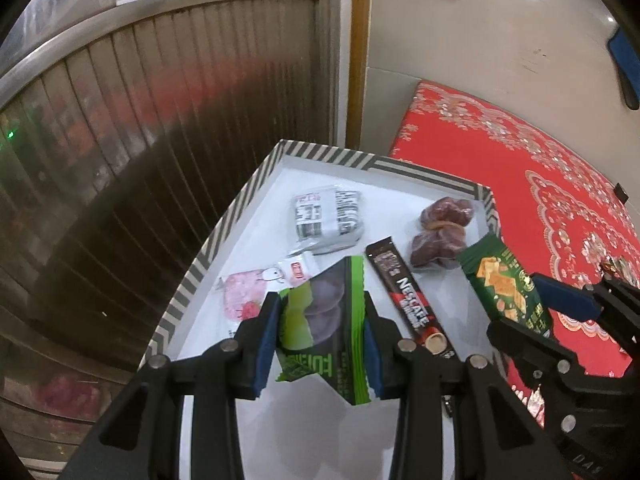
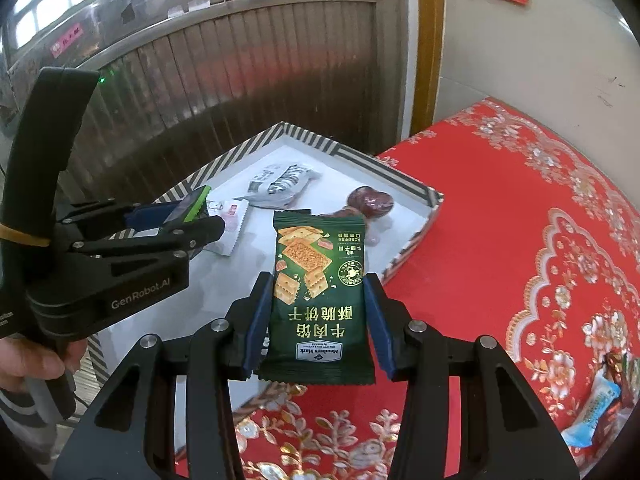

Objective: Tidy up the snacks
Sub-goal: 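Carry both green packets over the white tray and open both grippers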

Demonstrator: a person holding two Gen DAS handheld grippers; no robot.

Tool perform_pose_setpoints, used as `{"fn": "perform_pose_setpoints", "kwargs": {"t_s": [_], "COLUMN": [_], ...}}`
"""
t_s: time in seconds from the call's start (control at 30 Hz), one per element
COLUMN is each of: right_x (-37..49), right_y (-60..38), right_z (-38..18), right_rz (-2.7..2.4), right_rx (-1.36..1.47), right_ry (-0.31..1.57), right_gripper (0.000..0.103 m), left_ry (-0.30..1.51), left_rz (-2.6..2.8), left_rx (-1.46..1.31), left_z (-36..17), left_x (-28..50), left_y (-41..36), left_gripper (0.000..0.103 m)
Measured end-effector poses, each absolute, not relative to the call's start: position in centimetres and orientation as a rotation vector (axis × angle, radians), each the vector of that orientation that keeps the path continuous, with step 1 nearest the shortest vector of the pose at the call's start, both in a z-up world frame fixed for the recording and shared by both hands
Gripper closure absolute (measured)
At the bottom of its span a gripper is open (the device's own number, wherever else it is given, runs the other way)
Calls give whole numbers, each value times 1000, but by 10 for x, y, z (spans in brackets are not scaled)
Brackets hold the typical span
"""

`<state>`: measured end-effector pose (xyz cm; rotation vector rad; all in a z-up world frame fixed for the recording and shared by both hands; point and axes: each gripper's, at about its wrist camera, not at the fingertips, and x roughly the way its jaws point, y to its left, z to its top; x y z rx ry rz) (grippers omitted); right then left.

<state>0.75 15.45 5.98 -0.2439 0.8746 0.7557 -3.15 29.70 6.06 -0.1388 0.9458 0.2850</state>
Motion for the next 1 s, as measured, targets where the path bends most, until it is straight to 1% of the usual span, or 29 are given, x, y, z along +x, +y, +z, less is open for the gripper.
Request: {"fn": "perform_pose_setpoints", "kwargs": {"t_s": [0.47,0.7,0.73,0.8,0.83,0.87,0.9,0.93,1.0], "right_x": [0,-1,-1,-3,-3,-3,-3,-3,-2], "right_y": [195,206,206,205,205,204,202,202,197], "right_z": [44,25,23,23,23,24,24,24,27], "right_rz": [820,853,857,865,869,867,861,861,865], "right_rx": [-312,-324,-323,-317,-316,-315,-312,-312,-281], "right_ry": [905,955,957,947,944,942,944,944,950], "right_gripper": [59,59,58,54,54,54,54,54,54], "left_ry": [966,975,974,973,975,976,980,982,973], "left_rz": [321,336,339,345,346,344,344,344,340], "left_rx": [-184,-188,-188,-190,-193,-199,-206,-213,-232], "left_z": [46,41,41,41,40,40,40,40,43], "left_x": [-36,-37,-37,-37,-37,-36,-36,-36,-37], "left_y": [313,313,313,312,312,312,312,312,312], "left_gripper": [63,62,61,61,60,58,49,35,27]}}
